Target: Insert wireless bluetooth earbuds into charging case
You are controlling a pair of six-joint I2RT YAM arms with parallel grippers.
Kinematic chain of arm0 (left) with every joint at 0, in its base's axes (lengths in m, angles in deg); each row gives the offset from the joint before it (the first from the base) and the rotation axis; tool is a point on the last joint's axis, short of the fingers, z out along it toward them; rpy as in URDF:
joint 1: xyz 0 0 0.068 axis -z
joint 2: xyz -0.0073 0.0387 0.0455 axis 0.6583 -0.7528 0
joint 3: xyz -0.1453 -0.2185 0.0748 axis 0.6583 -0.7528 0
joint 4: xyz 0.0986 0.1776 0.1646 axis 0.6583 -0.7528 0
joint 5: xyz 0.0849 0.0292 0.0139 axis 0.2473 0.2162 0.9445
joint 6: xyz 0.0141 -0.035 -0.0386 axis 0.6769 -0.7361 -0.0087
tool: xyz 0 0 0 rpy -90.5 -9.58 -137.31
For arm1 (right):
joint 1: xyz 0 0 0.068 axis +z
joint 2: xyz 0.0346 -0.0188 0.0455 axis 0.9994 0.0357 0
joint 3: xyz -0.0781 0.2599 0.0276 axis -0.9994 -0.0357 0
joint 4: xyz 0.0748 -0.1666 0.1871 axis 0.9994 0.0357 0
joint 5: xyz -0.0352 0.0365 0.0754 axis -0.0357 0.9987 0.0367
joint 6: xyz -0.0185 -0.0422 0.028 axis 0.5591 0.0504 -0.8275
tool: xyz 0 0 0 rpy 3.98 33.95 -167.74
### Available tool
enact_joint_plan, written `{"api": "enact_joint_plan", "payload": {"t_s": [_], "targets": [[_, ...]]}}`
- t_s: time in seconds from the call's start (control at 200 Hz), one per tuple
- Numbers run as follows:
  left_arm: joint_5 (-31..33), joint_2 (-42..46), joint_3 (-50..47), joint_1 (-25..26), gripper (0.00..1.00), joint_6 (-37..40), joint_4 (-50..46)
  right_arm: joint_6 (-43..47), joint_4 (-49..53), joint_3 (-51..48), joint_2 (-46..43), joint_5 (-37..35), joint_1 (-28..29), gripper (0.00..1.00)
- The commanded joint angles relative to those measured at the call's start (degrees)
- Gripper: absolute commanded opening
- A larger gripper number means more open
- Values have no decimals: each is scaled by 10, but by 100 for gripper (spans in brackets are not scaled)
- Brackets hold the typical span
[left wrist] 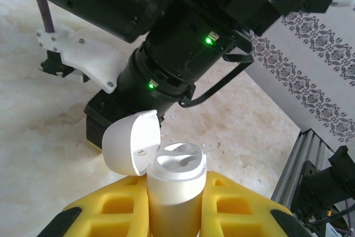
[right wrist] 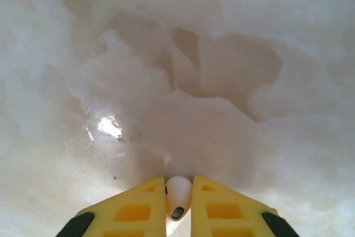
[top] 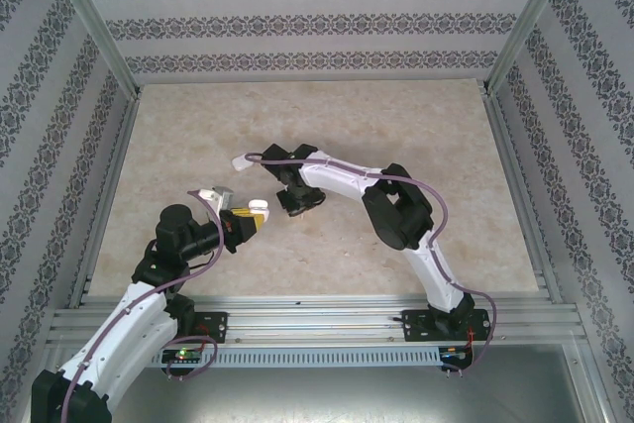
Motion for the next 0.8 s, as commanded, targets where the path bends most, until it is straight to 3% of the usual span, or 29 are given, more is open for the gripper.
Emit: {"api": "enact_joint_plan", "payload": {"t_s": [0.0, 0.155, 0.275, 0.585, 0.794], "targets": [[-18, -4, -3, 5, 0, 19, 47, -21, -48, -59, -72, -21, -2, 11], [-30, -27, -4, 7, 0, 17, 90, -19, -109, -117, -158, -39, -2, 10], [-55, -66, -6, 21, 0, 14, 162, -9, -155, -161, -258, -96, 17, 9], [-52, -139, 28, 98, 0, 51, 309, 64, -347, -277, -494, -235, 151, 6], [-14, -131, 54, 116, 0, 54, 323, 74, -456, -313, -523, -122, 184, 6]]}}
